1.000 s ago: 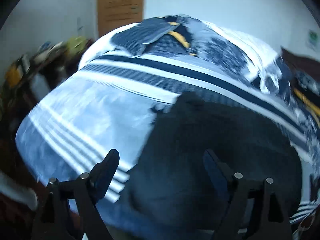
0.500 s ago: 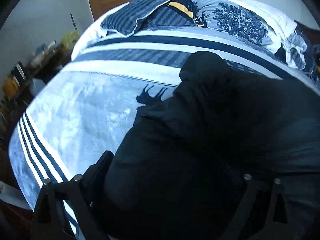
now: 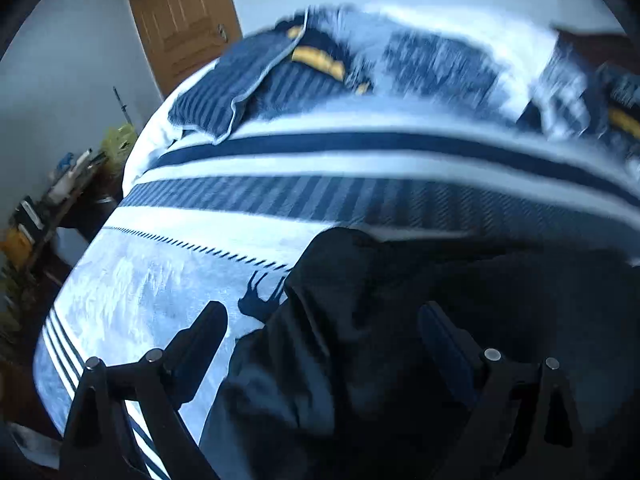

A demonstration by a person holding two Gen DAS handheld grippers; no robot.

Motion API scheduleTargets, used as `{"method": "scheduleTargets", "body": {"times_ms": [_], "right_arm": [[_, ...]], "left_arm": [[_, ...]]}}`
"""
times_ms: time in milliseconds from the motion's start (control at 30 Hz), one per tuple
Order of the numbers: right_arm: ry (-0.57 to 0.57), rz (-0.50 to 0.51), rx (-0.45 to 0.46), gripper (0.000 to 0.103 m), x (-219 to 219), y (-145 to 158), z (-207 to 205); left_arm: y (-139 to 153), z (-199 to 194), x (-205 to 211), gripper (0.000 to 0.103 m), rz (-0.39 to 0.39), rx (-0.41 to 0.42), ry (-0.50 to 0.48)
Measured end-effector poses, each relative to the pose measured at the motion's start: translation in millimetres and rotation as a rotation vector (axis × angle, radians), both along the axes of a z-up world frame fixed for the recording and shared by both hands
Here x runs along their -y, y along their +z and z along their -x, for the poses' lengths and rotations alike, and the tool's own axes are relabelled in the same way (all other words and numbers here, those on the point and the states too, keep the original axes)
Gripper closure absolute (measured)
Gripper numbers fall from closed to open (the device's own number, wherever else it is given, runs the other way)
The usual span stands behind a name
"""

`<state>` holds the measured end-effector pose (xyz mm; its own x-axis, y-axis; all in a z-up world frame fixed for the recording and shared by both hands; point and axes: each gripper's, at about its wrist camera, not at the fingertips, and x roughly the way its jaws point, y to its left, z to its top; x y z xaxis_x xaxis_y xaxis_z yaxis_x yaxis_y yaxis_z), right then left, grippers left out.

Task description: Fold large clothes

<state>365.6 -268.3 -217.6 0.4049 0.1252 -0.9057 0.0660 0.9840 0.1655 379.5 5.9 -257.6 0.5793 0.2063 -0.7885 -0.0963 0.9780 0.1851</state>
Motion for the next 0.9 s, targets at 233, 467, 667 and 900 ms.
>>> {"method": "scheduleTargets", "body": {"times_ms": [233, 467, 667, 900], "right_arm": [[-0.144, 0.094, -0.083, 0.02, 49, -46, -7], [-0.222, 0.103, -0.111, 0.017, 92, -68, 14], [-0.253, 0.106, -0.15, 0.016, 109, -75, 43], [-0.212, -0.129, 0.046, 0.017, 74, 15, 126]], "left_arm": [[-50, -31, -57, 0.005, 0.227, -0.121, 0.16], [-65, -22, -56, 0.002, 0.211, -0.113, 0.161], [-47, -12, -67, 0.005, 0.21, -0.151, 0.177], [47, 90, -39, 0.004, 0.269, 0.061, 0.006]]}}
